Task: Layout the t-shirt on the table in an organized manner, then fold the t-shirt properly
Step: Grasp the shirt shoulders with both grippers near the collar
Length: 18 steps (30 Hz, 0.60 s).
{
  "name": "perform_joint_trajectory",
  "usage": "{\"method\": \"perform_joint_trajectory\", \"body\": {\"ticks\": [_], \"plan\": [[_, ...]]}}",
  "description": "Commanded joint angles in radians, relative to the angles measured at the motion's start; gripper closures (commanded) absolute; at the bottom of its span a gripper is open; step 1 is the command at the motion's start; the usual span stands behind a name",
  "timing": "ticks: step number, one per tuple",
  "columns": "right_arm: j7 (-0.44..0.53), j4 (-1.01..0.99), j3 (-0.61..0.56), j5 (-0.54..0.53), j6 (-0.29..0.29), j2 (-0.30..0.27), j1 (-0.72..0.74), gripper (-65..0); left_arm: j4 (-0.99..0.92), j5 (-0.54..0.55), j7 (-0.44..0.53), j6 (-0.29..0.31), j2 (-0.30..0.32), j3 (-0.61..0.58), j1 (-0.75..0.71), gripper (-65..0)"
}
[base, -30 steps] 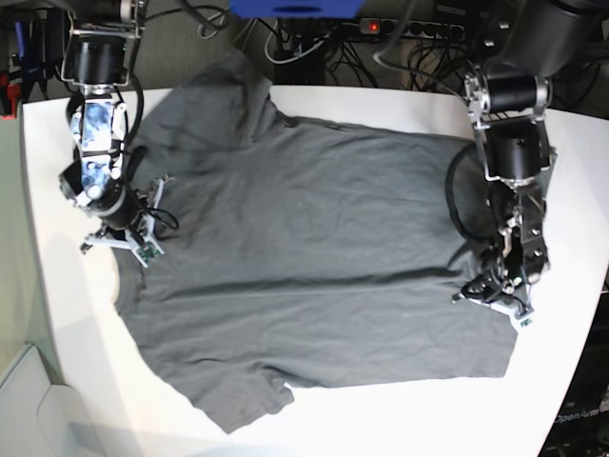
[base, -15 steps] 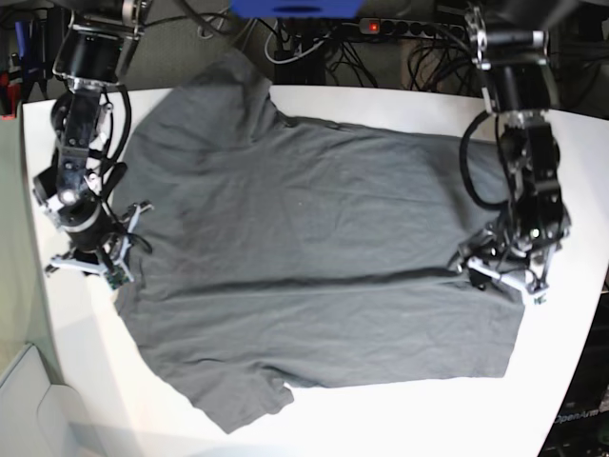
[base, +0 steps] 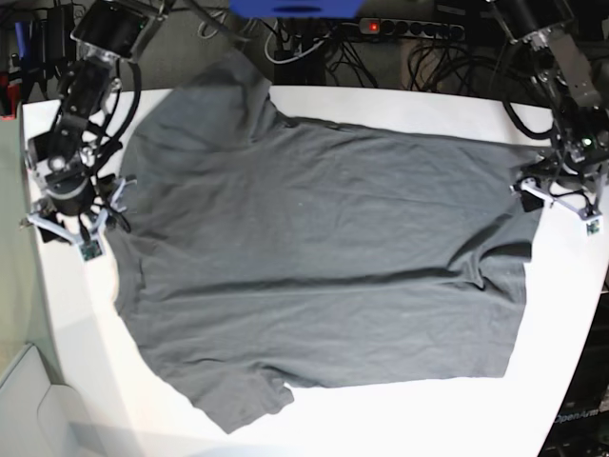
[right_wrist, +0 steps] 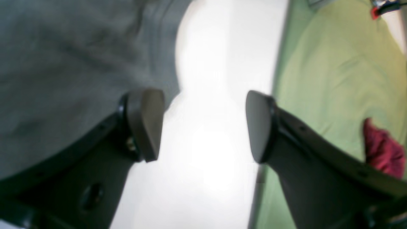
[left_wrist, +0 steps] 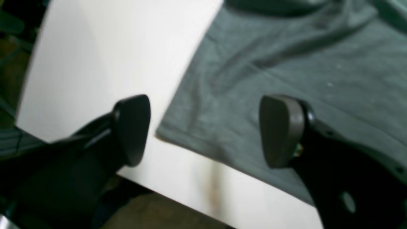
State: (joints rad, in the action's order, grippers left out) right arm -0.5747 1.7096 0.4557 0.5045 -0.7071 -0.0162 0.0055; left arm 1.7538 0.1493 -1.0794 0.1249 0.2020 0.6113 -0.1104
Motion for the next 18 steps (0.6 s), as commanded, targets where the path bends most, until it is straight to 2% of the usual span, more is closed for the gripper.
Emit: {"method": "perform_joint_trajectory", "body": {"ticks": [1,4,11,18], "plan": [[0.018,0.02,0.002,-0.004,0.009,-0.006,0.009,-41.0,-0.002,0.0,0.025,0.002,0.012,0.009,0.007,-52.1],[0.018,0.03,0.002,-0.004,0.009,-0.005,-0.023,-41.0,-0.051,0.0,0.04,0.011,0.021,0.012,-0.007,-52.1],[0.018,0.093,0.007,-0.004,0.009,-0.005,-0.081,-41.0,-0.147,0.0,0.158,0.014,0.023,0.009,-0.05,-52.1],[0.018,0.102,0.096,-0.004,0.009,0.008,-0.091,-41.0,-0.274,0.0,0.253,0.014,0.023,0.008,-0.05,-52.1]]}}
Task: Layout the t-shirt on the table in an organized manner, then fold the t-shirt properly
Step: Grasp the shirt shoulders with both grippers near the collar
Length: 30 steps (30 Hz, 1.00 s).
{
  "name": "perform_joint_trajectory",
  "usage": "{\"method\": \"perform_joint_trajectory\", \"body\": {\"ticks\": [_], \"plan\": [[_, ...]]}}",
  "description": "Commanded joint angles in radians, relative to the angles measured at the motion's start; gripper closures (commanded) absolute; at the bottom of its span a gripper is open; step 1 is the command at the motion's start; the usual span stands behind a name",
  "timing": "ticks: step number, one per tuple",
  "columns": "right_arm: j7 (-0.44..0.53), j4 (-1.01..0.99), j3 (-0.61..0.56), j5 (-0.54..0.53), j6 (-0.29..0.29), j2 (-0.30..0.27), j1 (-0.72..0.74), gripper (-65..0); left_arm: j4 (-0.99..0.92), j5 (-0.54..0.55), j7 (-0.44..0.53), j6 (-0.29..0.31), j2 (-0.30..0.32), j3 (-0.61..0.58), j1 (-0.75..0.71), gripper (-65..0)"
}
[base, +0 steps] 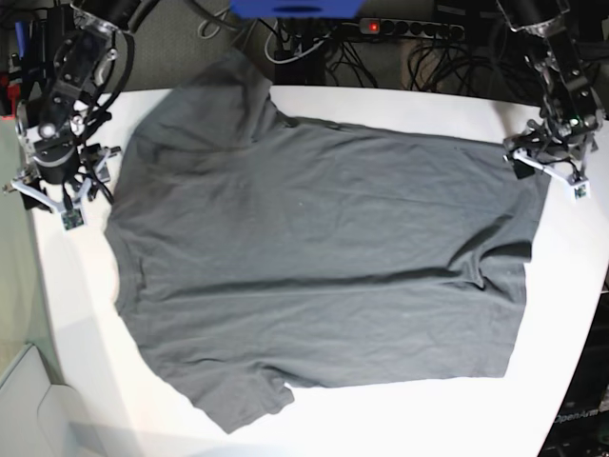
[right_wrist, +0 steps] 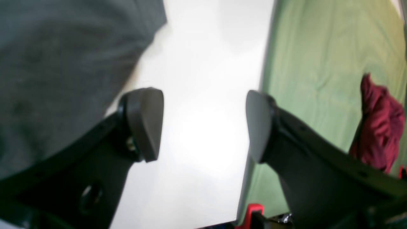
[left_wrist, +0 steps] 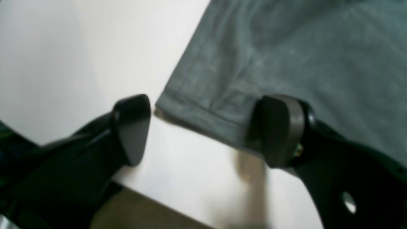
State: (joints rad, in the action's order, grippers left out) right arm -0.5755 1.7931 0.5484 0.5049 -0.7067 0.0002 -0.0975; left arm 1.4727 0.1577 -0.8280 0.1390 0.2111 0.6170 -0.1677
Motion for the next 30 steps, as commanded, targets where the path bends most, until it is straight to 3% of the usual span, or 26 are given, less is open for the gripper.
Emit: {"method": "perform_joint_trajectory", "body": {"ticks": [1,8,10,13,17,21,30], "plan": [[0.019,0.018,0.012,-0.004,0.009,-0.009,0.012,-41.0,-0.005,-0.008,0.011,0.0,0.014,0.002,0.007,-52.1],[0.019,0.02,0.075,-0.004,0.009,-0.009,0.012,-41.0,-0.079,-0.008,0.049,0.001,0.014,-0.001,0.01,-49.9],[0.018,0.02,0.08,-0.004,0.009,-0.007,0.008,-41.1,-0.077,-0.008,0.045,0.001,0.014,-0.001,0.009,-41.9],[0.018,0.027,0.065,-0.005,0.009,-0.006,-0.037,-41.1,-0.074,-0.008,0.04,0.001,0.014,-0.001,0.007,-24.3],[0.016,0.064,0.035,-0.005,0.009,0.045,-0.08,-41.1,-0.071,-0.008,0.039,0.001,0.014,-0.001,0.007,-1.8],[0.016,0.1,0.031,-0.005,0.009,0.106,-0.121,-41.2,-0.07,-0.007,0.023,0.001,0.007,-0.001,-0.006,-0.8],[0.016,0.123,-0.092,-0.005,0.009,0.111,-0.238,-41.5,-0.033,-0.008,-0.009,0.001,0.006,-0.049,-0.011,-0.1]]}}
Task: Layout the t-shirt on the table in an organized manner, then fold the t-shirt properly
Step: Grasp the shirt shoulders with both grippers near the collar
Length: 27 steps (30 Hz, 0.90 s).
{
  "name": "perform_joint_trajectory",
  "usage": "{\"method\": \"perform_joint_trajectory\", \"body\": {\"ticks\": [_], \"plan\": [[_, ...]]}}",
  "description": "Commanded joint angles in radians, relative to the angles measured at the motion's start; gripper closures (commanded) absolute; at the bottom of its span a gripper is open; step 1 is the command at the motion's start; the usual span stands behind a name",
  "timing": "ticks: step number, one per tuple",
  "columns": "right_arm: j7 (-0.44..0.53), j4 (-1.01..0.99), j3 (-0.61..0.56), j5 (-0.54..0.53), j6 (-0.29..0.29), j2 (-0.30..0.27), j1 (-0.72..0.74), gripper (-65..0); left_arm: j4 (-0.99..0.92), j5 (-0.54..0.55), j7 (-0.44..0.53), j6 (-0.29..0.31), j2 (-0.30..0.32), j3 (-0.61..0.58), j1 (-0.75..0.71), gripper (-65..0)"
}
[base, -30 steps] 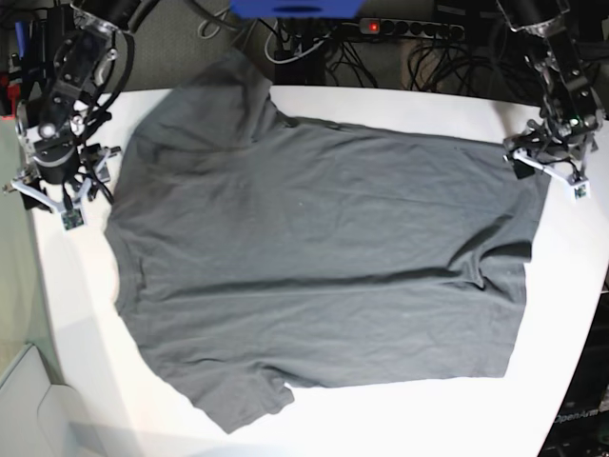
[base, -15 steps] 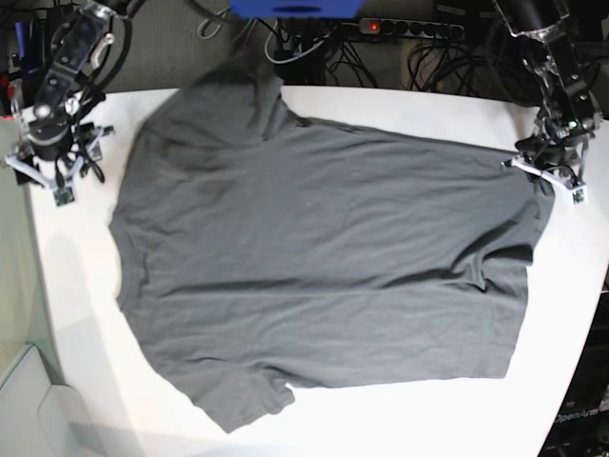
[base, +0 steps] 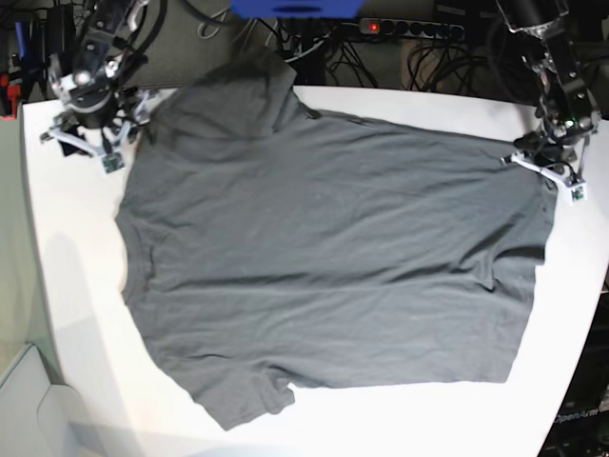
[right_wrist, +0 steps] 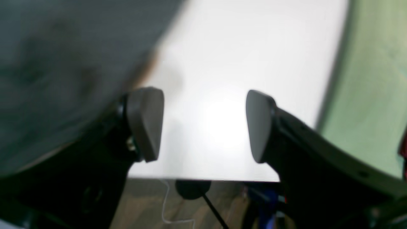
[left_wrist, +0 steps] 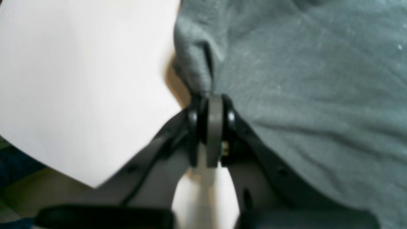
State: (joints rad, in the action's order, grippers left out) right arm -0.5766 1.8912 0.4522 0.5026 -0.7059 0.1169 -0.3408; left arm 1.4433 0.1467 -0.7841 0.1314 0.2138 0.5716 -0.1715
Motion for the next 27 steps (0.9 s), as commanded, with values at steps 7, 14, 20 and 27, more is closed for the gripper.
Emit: {"method": "perform_joint_trajectory", "body": {"ticks": [7,14,20,27], "plan": [[-0.164,0.113,-0.111,-0.002,0.008,0.011,-0.02,-41.5,-0.003,0.003,-0.053,0.009,-0.006,-0.022,-0.007,-0.1],[-0.265,0.11,-0.14,-0.003,0.008,0.019,-0.001,-41.5,-0.003,0.003,-0.053,0.009,-0.007,-0.022,-0.007,-0.1],[-0.271,0.11,-0.188,-0.002,0.008,0.033,-0.01,-41.5,-0.003,0.003,-0.053,0.009,-0.012,-0.022,-0.007,-0.1],[-0.271,0.11,-0.232,-0.002,0.008,0.034,-0.011,-41.5,-0.003,0.003,-0.053,0.009,-0.012,-0.022,-0.007,-0.1]]}}
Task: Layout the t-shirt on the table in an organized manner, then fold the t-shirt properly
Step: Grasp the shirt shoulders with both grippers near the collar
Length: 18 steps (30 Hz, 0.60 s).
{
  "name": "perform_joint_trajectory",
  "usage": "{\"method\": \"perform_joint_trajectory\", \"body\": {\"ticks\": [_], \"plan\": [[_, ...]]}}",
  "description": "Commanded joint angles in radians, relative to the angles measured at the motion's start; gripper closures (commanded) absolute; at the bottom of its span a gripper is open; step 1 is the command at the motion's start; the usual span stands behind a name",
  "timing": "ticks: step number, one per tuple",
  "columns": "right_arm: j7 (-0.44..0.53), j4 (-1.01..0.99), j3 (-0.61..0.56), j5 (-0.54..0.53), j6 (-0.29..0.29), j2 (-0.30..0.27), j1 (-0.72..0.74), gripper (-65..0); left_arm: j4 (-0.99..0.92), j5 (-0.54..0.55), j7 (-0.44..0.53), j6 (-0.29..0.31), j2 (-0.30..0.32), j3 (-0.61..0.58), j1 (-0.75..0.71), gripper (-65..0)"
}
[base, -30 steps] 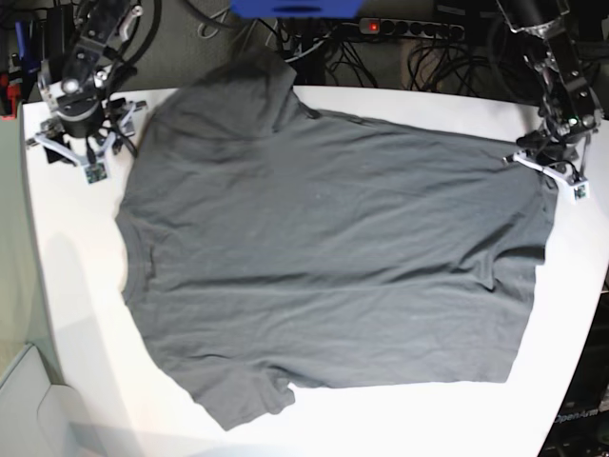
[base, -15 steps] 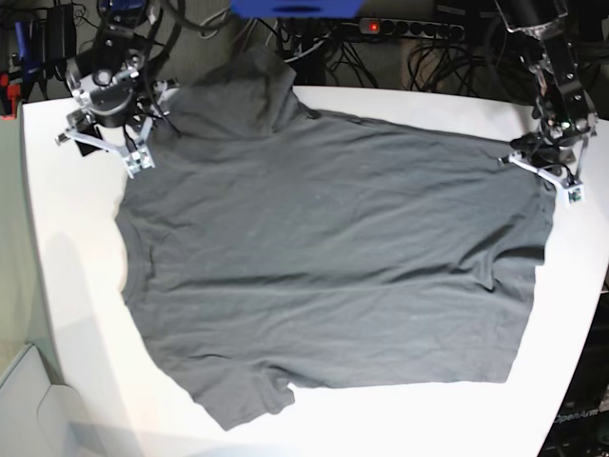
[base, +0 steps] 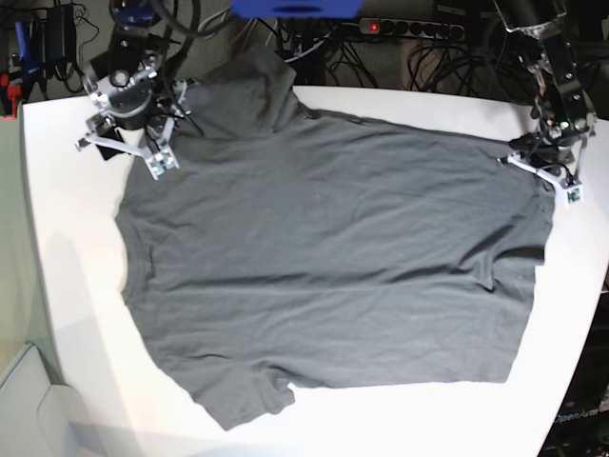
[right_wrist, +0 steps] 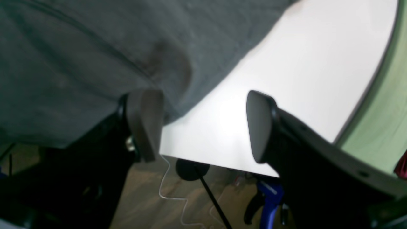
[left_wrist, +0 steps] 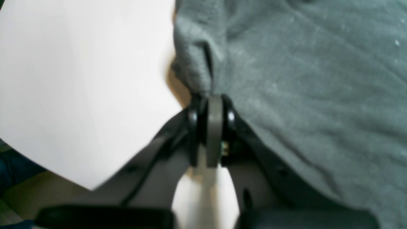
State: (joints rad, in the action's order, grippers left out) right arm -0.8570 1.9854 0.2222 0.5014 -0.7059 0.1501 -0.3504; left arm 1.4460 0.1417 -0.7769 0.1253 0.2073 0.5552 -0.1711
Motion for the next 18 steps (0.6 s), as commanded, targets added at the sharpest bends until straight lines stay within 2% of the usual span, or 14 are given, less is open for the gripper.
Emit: {"method": "perform_joint_trajectory", "body": {"ticks": [1,6,18], "plan": [[0.009,0.015,-0.014,0.0,0.008,0.001,-0.005,-41.5,-0.006,0.008,-0.06,0.015,-0.006,-0.005,-0.008,-0.1],[-0.014,-0.01,-0.034,0.0,0.008,0.007,-0.008,-41.5,-0.006,0.008,-0.06,0.015,-0.007,-0.005,-0.008,-0.1],[-0.003,-0.154,-0.028,0.0,0.008,0.007,-0.008,-41.2,-0.006,0.008,-0.06,0.015,-0.007,-0.005,-0.026,-0.1]]}}
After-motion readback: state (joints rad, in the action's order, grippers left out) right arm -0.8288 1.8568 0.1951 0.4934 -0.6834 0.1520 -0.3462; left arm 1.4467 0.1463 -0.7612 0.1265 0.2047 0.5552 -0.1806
